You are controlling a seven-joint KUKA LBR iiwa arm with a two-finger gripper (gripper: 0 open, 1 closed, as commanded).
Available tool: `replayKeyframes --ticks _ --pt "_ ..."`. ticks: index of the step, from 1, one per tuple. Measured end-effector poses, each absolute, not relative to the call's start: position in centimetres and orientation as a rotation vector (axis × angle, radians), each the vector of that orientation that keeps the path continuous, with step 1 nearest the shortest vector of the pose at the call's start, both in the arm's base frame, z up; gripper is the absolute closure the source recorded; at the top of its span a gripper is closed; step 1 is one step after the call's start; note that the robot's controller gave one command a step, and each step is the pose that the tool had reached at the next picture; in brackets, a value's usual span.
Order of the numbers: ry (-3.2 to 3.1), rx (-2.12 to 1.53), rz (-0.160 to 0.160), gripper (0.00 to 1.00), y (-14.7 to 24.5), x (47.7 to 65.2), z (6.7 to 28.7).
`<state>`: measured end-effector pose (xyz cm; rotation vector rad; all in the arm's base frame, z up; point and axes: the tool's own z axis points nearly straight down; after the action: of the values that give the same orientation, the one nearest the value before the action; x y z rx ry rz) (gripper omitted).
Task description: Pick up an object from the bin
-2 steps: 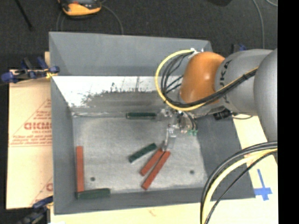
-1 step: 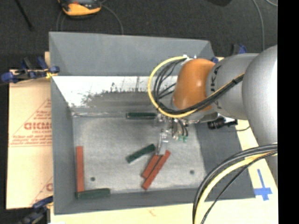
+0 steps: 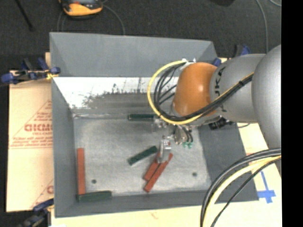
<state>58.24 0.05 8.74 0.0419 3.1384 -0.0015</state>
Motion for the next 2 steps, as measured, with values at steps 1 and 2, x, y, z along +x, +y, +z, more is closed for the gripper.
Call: replayKeyframes --ticks 1,2 --pt "3.118 -0.378 0.001 1.0 0.83 54.66 7.49" --pt "3.118 -0.378 0.001 1.0 0.83 54.66 7.49"
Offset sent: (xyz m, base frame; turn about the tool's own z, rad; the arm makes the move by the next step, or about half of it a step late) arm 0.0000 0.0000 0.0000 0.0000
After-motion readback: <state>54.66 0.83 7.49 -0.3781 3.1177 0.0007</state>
